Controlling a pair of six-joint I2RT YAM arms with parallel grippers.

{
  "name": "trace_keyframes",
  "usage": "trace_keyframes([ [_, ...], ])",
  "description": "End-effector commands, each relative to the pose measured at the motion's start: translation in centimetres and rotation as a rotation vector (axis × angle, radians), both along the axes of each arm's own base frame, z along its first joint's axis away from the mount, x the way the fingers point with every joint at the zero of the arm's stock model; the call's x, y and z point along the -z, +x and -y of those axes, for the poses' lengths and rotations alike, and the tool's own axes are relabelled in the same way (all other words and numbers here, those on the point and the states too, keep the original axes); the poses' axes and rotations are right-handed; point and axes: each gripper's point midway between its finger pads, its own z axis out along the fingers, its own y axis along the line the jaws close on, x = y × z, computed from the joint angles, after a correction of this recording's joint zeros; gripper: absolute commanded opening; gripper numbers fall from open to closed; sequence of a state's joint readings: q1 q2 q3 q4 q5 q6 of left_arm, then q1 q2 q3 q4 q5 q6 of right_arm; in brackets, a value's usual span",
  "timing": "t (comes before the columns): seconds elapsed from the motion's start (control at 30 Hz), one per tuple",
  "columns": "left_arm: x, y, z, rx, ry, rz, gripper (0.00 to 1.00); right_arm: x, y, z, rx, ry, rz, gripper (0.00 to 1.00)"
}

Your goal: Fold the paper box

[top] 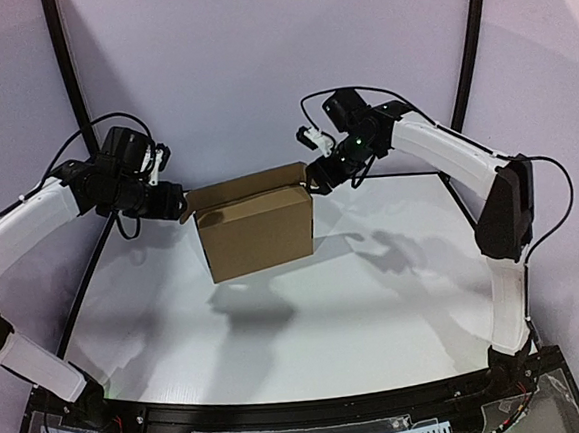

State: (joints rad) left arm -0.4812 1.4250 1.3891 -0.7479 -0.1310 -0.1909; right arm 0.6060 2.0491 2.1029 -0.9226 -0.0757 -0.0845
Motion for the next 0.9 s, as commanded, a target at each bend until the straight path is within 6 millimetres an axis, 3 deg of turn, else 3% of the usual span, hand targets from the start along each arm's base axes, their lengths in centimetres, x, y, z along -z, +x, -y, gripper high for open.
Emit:
trace_keyframes([
  [0.0,0.4,0.1,0.4,-0.024,0.019,-0.038,0.67,-1.7,-0.1,-0.1,-0.040,0.014,0.017,0.71],
  [0.17,0.4,0.7,0.8,-0.036,0.017,-0.044,0.52,-1.9,1.1,-0.3,-0.024,0.009,0.060,0.64],
  [0.4,0.5,1.3,1.2,-0.040,0.012,-0.044,0.44,-1.6,2.0,-1.1,-0.035,0.017,0.058,0.59],
  [0.57,0.6,1.6,1.7,-0.037,0.002,-0.050,0.37,-1.5,2.7,-1.7,-0.040,0.021,0.068,0.46],
  [0.67,0.6,1.9,1.9,-0.035,-0.001,-0.053,0.28,-1.4,3.0,-1.8,-0.035,0.023,0.066,0.33],
  [0.8,0.6,2.1,2.5,-0.025,-0.006,-0.053,0.15,-1.8,2.8,-2.3,-0.047,0.050,0.064,0.02],
  [0.87,0.5,2.2,2.9,-0.018,-0.016,-0.052,0.06,-2.0,2.7,-2.3,-0.041,0.064,0.058,0.00],
])
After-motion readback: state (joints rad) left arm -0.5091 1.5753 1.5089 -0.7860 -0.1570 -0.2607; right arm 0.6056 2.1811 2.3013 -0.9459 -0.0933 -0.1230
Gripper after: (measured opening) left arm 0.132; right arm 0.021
